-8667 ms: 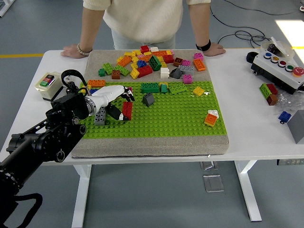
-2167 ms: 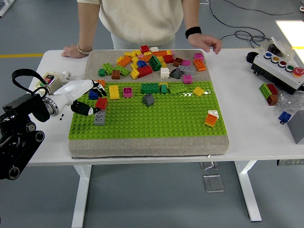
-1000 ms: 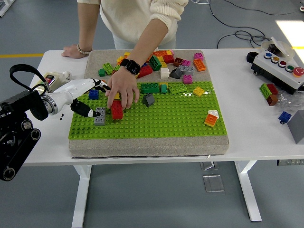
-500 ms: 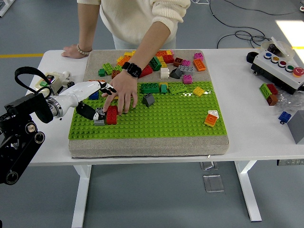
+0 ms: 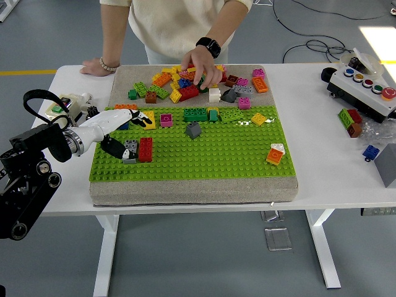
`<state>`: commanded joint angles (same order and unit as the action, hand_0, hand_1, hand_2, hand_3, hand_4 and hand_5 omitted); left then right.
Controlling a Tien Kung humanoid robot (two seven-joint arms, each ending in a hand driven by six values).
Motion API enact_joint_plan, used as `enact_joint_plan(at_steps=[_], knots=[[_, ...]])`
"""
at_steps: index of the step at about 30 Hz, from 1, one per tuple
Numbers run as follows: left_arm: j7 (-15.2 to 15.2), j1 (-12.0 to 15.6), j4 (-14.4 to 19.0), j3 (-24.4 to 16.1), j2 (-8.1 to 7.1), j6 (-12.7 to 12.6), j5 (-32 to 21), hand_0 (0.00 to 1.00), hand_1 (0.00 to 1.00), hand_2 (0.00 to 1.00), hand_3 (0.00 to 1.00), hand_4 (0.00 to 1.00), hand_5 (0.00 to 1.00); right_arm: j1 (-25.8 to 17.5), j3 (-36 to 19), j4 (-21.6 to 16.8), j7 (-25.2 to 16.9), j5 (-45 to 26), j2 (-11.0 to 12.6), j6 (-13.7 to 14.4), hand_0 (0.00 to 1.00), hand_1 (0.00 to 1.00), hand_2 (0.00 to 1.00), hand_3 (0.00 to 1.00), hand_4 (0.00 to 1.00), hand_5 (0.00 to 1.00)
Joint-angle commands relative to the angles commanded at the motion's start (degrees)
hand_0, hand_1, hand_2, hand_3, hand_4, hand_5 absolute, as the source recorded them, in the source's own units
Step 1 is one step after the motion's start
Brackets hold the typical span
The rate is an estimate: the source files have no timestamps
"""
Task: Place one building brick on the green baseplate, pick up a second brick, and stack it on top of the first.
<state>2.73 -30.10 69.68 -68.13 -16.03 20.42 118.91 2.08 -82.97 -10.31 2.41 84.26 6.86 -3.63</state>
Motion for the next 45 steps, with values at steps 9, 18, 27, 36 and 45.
enact_joint_plan(at_steps=[9,18,27,36,45], knots=[[0.43,-2.63,-5.19,1.89,1.80,-0.73,0.66,0.896,0.804,0.772,0.790,0.956,0.030,-0.02,0.00,0.00,0.01,-0.12,0.02,0.00,0.760,0.686,0.731,0.754,0.998,0.504],[0.62,-5.25,-11.09,0.58,4.89,-0.76,3.71,0.902,0.808,0.782,0.796,0.960,0.035,0.29,0.01,0.00,0.00,-0.23,0.01,0.02,0.760,0.687,0.731,0.754,0.998,0.504],[0.26,-5.41,-12.80,-0.45,6.04,0.53,4.24,0.912,0.822,0.802,0.805,0.961,0.039,0.22,-0.08,0.00,-0.01,-0.15,0.07,0.05,0.759,0.687,0.732,0.754,0.998,0.502],[0.14,-6.11,-14.03,-0.46,6.38,1.01,4.08,0.914,0.826,0.807,0.811,0.962,0.039,0.46,-0.17,0.00,-0.03,-0.19,0.02,0.06,0.759,0.687,0.732,0.754,0.998,0.504],[0.09,-5.99,-14.37,0.12,6.07,1.66,3.93,0.915,0.824,0.808,0.809,0.965,0.045,0.33,0.08,0.00,0.02,-0.10,0.06,-0.03,0.759,0.687,0.732,0.754,0.998,0.503]])
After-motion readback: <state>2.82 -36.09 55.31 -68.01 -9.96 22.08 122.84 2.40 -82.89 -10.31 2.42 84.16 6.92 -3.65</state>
